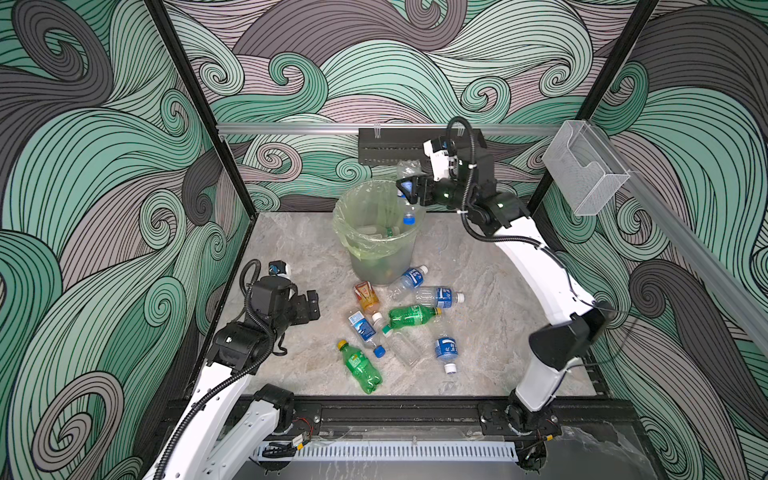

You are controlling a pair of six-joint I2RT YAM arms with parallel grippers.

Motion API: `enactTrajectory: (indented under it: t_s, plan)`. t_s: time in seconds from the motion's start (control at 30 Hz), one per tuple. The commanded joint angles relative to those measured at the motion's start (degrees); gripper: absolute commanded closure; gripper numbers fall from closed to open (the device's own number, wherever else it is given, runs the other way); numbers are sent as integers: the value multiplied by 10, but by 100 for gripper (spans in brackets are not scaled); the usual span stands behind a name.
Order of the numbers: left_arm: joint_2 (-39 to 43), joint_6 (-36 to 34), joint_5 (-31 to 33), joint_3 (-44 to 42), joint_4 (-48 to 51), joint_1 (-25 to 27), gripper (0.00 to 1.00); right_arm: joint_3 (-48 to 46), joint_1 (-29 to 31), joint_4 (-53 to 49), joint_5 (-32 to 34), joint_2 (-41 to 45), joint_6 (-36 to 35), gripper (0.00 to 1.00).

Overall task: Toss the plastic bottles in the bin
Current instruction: 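Lift the blue-labelled bottle with the right gripper, carry over bin, release, then grasp the yellow-capped green soda bottle with the left gripper while the right gripper withdraws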

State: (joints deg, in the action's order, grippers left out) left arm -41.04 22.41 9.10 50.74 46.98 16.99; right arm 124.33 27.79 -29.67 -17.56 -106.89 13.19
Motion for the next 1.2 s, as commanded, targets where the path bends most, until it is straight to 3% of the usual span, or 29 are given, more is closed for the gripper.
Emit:
enactTrajectory:
  t_s: [0.0, 0.27, 0.53, 0.67, 0.9, 1.17]
  plan:
    - [-1, 11, -31, 11, 6, -5, 5, 63, 6, -86, -37, -23, -31, 14]
    - [21, 9, -60, 0, 22, -5, 5, -166, 9, -18, 9, 150, -58, 14]
    - [-13, 61, -57, 3, 47, -2, 12, -401, 0, -6, 109, 331, -80, 7]
    - [-48, 99, -45, 29, 111, 10, 13, -476, -23, -12, 114, 390, -60, 6]
    - [-27, 235, -4, -32, 81, 115, 14, -604, -58, 16, 116, 452, -18, 4]
    - [-107, 374, 78, -59, 86, 280, 14, -631, -65, -25, 118, 416, -34, 3]
